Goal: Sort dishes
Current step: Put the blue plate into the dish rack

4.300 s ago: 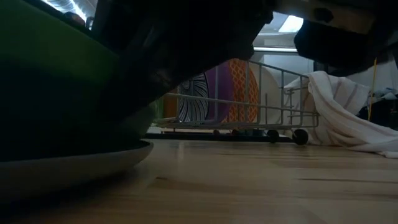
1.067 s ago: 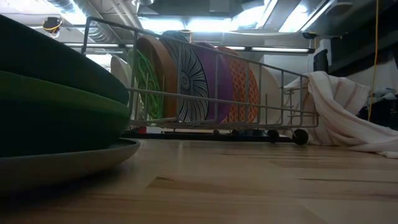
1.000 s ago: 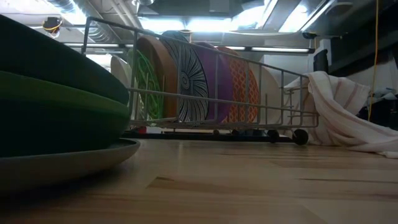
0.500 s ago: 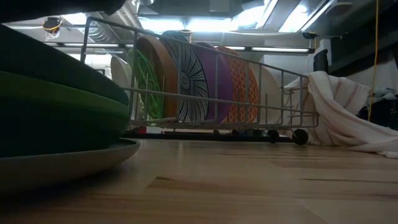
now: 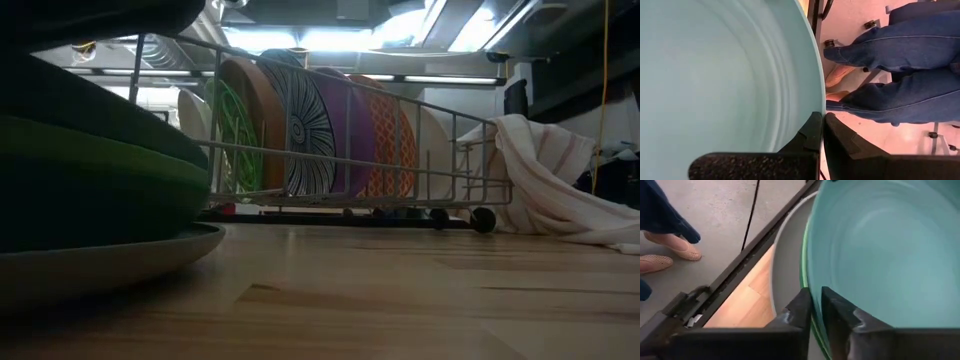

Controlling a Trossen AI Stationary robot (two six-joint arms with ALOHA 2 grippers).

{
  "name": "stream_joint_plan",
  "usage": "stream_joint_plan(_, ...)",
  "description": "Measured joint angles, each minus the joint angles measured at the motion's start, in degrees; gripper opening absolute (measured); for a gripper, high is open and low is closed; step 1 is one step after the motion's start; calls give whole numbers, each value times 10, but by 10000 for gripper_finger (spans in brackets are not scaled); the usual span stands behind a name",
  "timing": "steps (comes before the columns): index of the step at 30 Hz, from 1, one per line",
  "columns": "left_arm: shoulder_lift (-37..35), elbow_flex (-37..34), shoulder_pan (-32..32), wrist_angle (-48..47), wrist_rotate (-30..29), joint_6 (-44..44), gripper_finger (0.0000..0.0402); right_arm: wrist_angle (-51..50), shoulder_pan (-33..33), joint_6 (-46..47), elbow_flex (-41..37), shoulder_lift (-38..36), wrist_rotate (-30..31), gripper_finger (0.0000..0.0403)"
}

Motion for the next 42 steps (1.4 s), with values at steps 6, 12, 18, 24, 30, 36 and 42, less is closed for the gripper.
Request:
stream_joint_plan(6, 0, 0, 0, 1, 5, 1, 0, 0, 3, -5, 0, 0, -7, 14)
stream_joint_plan(12, 0, 0, 0, 0, 12, 14, 1, 2, 2, -4, 3, 0, -5, 25)
stream_joint_plan(18, 0, 0, 0, 0, 14, 56, 45, -12, 3, -2, 33, 0, -11, 8)
stream_joint_plan(24, 0, 0, 1, 1, 14, 59, 111, -31, 2, 0, 69, 0, -9, 21)
stream_joint_plan(30, -1, 0, 1, 1, 14, 51, 130, -33, 2, 2, 87, 0, -9, 10)
stream_joint_plan(36, -1, 1, 1, 2, 14, 43, 131, -32, 2, 12, 108, 0, -7, 17)
stream_joint_plan(42, -1, 1, 1, 4, 13, 44, 131, -28, -1, 13, 110, 0, -7, 13)
